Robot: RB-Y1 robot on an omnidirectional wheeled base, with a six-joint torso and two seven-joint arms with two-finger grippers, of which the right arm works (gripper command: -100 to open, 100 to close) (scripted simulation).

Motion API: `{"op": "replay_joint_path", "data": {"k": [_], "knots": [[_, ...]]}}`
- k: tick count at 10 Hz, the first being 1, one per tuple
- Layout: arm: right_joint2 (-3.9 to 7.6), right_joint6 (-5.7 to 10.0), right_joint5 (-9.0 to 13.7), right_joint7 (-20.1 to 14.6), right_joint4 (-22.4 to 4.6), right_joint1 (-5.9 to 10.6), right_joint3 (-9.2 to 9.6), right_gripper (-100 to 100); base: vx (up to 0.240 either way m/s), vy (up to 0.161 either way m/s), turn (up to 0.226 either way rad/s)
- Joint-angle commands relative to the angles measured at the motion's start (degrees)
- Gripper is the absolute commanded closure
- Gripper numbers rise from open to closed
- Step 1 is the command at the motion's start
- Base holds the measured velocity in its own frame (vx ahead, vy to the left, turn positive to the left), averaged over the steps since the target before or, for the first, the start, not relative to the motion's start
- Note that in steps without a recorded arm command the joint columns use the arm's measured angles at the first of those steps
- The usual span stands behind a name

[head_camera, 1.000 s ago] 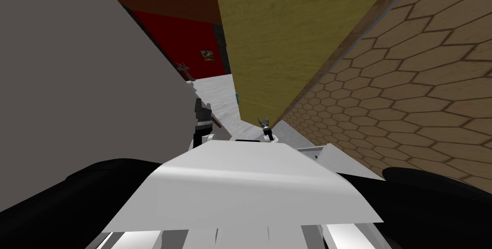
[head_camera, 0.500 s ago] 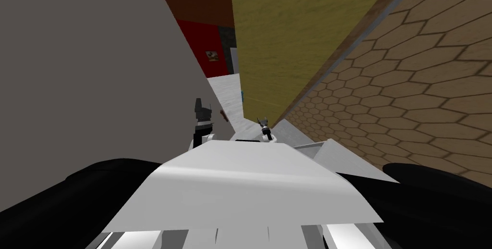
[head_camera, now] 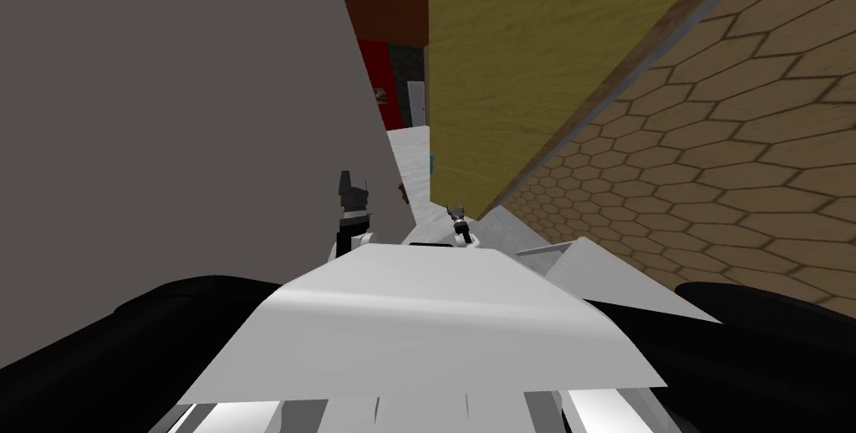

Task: Push the door open

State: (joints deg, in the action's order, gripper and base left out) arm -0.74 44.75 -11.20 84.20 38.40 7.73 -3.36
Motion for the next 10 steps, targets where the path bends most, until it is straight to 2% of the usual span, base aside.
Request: {"op": "replay_joint_path", "data": {"k": [1,8,9,10], "knots": [[-0.39,0.06,0.1,0.2,-0.3,0.17,-0.12,-100,-0.174,0.162,0.085],[-1.51,0.00,0.2,0.5,-0.5,0.39,-0.34,-100,-0.070,0.175,0.051],[-1.42,0.03,0.1,0.5,-0.5,0.41,-0.32,-100,-0.019,0.062,-0.036],[-1.16,0.13,0.1,0.4,-0.6,0.47,0.05,-100,0.034,-0.105,-0.132]]}}
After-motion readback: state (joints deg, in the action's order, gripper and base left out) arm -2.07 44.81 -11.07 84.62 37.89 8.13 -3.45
